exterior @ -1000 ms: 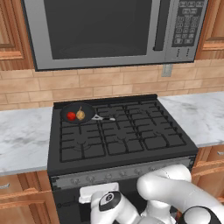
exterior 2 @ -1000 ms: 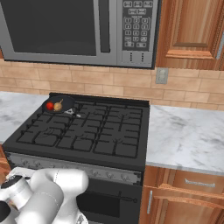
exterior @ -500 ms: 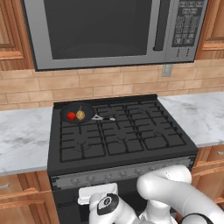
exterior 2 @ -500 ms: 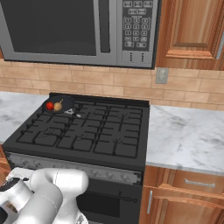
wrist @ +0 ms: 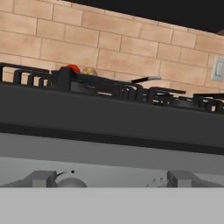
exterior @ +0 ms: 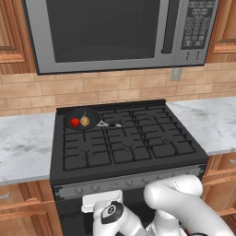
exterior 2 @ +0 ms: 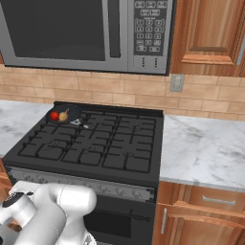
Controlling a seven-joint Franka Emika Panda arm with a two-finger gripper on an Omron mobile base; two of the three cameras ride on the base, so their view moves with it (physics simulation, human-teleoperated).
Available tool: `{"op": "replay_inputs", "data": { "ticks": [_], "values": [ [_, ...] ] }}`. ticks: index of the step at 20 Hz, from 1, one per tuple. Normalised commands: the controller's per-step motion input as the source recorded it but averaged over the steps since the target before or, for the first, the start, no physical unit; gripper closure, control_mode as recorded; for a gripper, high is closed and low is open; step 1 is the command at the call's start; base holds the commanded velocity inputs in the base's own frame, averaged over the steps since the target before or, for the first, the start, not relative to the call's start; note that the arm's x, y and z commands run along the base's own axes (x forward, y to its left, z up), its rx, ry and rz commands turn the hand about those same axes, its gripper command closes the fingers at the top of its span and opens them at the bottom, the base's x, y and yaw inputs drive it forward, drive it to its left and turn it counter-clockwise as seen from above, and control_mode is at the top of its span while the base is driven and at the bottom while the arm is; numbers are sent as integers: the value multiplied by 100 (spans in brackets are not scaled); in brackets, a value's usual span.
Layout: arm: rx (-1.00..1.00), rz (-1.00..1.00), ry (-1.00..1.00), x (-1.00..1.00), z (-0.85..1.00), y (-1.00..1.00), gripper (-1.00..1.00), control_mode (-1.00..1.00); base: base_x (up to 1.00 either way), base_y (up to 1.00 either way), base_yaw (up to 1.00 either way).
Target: Place the pan on the rear left burner on the stove. Then place the tomato and the onion in the pan and turn on the rear left burner.
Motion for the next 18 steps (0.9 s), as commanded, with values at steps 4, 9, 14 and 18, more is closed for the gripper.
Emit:
{"op": "replay_inputs", "data": {
  "ticks": [4, 9, 14, 18],
  "values": [
    [0, 0, -2, 12, -7, 4, -100, -100, 0, 0, 0],
    [0, 0, 0, 10, -13, 3, -100, -100, 0, 0, 0],
    [0, 0, -1, 10, -14, 4, -100, -100, 0, 0, 0],
    [0, 0, -2, 10, -10, 11, -100, -100, 0, 0, 0]
  ]
}}
